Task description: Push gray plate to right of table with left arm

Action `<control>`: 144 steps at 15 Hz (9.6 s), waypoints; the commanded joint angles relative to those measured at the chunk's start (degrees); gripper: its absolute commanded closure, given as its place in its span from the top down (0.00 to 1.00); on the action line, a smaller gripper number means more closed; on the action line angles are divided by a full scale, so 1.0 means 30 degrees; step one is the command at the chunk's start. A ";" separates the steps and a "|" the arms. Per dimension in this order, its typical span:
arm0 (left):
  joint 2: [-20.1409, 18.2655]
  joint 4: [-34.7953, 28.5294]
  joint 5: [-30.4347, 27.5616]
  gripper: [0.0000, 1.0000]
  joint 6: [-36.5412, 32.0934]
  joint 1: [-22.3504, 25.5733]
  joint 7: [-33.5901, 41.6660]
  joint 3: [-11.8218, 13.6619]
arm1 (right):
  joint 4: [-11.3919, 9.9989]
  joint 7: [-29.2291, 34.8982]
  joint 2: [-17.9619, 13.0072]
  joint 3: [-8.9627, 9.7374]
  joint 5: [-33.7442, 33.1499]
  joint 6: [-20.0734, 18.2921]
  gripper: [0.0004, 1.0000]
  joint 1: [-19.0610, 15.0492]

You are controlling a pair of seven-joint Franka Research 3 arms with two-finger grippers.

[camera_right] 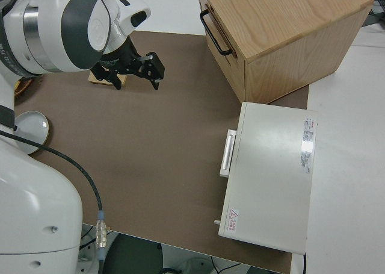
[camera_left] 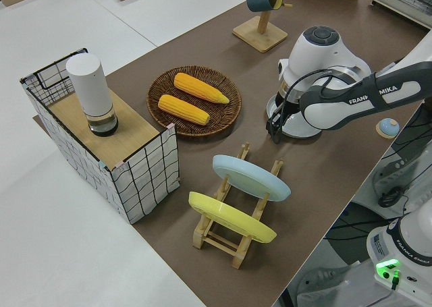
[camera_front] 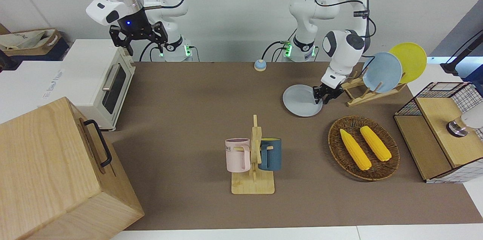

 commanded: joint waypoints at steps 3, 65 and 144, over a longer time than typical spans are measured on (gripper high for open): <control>-0.0516 -0.0619 -0.0304 0.00 0.0469 -0.0281 -0.0220 0.0111 | -0.0006 -0.0048 -0.0117 0.0099 0.0165 -0.0230 0.98 -0.0222; 0.5108 0.5649 0.2975 0.00 0.0234 -0.4411 -2.3098 -0.9264 | 0.0023 -0.0048 -0.0117 0.0099 0.0194 -0.0230 0.98 -0.0222; 0.6371 1.9068 0.5439 0.98 -1.4851 0.0415 -1.4615 -0.8971 | 0.0023 -0.0048 -0.0117 0.0099 0.0194 -0.0230 0.98 -0.0222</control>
